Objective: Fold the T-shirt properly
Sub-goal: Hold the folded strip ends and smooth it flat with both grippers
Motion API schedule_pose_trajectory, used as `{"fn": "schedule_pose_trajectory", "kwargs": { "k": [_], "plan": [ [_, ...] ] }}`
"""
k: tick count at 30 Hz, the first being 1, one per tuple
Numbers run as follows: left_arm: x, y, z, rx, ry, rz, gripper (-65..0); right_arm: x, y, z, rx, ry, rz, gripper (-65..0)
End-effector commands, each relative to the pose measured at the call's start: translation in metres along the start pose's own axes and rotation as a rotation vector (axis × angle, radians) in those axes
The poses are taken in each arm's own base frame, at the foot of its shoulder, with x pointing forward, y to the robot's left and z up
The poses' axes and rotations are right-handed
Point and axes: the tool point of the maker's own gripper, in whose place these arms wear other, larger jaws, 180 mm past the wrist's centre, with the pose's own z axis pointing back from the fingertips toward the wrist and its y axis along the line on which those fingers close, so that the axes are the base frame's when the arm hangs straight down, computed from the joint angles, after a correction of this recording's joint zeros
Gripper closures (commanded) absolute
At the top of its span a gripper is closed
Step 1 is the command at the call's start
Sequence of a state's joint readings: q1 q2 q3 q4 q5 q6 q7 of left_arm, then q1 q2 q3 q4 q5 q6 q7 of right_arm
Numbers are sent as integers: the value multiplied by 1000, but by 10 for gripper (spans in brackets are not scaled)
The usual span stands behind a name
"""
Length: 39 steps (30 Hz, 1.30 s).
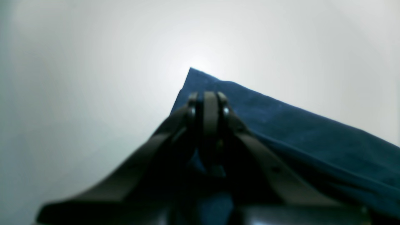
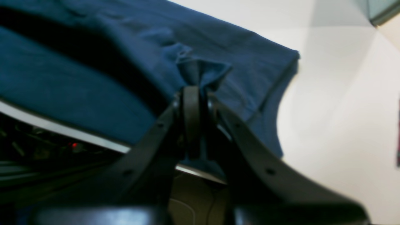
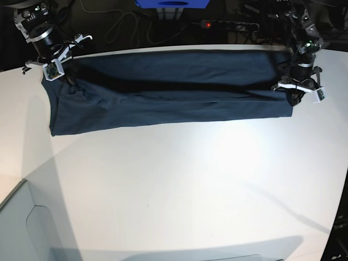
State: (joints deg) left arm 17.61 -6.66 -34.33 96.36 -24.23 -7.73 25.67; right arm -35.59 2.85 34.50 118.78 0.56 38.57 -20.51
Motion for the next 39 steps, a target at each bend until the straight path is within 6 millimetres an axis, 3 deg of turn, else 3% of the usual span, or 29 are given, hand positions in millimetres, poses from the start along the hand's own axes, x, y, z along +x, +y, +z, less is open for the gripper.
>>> {"fn": "schedule_pose_trajectory", "kwargs": {
  "k": [1, 11, 19, 24, 28, 35, 39],
  "plan": [
    [21, -3, 3, -13, -65, -18, 0, 8, 0, 5, 13, -34, 21, -1],
    [16, -1, 6, -9, -52, -22, 0, 3, 3, 5, 20, -17, 16, -1],
    [13, 1, 7, -6, -44, -22, 0, -22, 13, -15, 79, 22, -55, -1],
    [6, 2, 6, -1, -29, -13, 0, -29, 6, -32, 77, 23, -96, -1],
    [-1, 5, 4, 4, -11, -2, 0, -24, -1, -41, 66, -1, -105, -4],
    [-3, 5, 5, 5, -8, 1, 0, -15, -9, -45, 54, -28, -98, -3],
    [-3, 5, 5, 5, -8, 1, 0, -18, -25, -41, -1, -28, -118, -2]
  ]
}}
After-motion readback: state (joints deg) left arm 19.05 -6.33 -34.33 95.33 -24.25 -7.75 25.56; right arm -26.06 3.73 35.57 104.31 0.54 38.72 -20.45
